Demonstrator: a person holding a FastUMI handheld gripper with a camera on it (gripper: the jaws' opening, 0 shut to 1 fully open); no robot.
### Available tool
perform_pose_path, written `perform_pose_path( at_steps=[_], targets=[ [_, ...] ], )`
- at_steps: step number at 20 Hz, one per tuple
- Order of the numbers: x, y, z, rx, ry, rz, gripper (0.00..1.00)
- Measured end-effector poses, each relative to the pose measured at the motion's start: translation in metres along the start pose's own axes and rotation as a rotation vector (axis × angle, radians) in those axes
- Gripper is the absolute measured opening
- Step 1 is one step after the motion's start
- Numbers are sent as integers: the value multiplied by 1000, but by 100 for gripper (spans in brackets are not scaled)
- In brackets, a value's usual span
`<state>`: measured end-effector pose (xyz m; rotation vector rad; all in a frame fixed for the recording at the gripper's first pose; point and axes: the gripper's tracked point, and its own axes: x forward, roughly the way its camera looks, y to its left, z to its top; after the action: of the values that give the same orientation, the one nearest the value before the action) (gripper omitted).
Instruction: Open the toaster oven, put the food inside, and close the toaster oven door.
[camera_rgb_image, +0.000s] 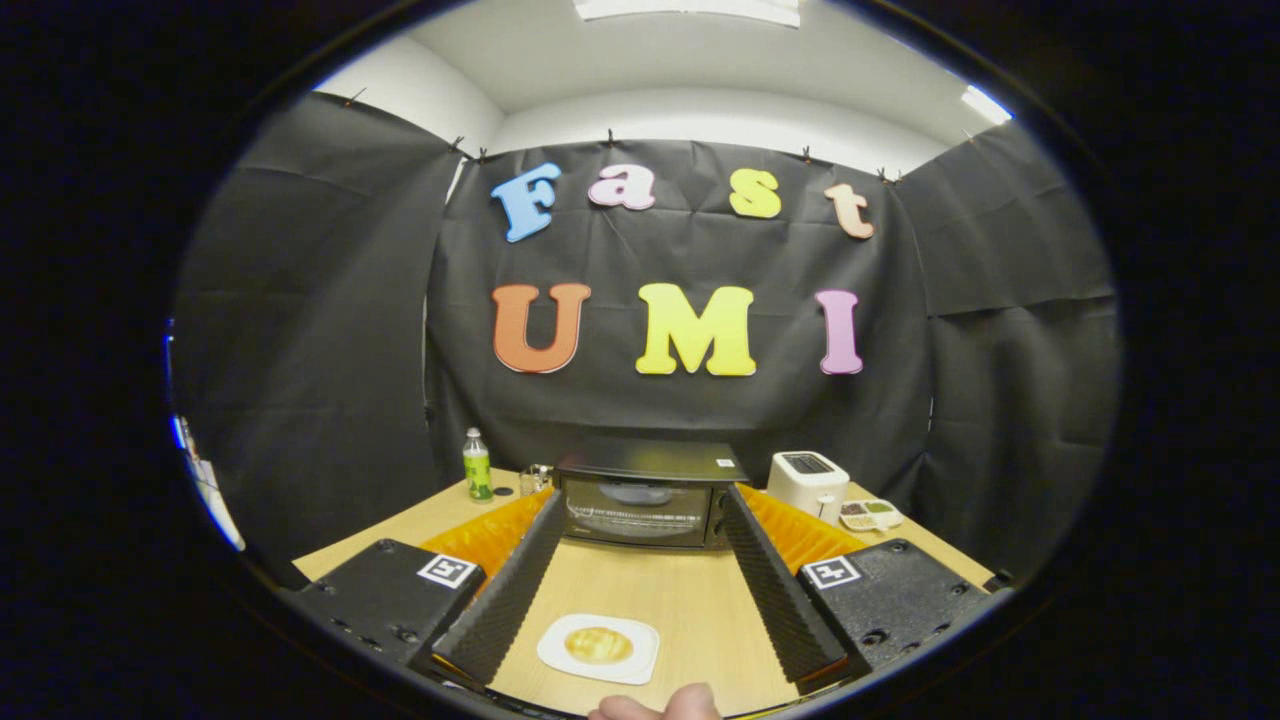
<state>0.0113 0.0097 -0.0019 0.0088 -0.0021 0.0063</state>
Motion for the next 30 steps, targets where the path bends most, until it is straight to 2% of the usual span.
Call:
perform_pose_path(
  at_steps=[13,17,22,25,30],
  targets=[
    [1,-6,-15,5,46,-2,100],
    [-1,-18,-22,5,52,-19,100],
    [0,-41,-9,68,27,-46,100],
    [4,-50,-17,87,43,-62,100],
    [14,-57,-22,88,56,-45,100]
  ],
)
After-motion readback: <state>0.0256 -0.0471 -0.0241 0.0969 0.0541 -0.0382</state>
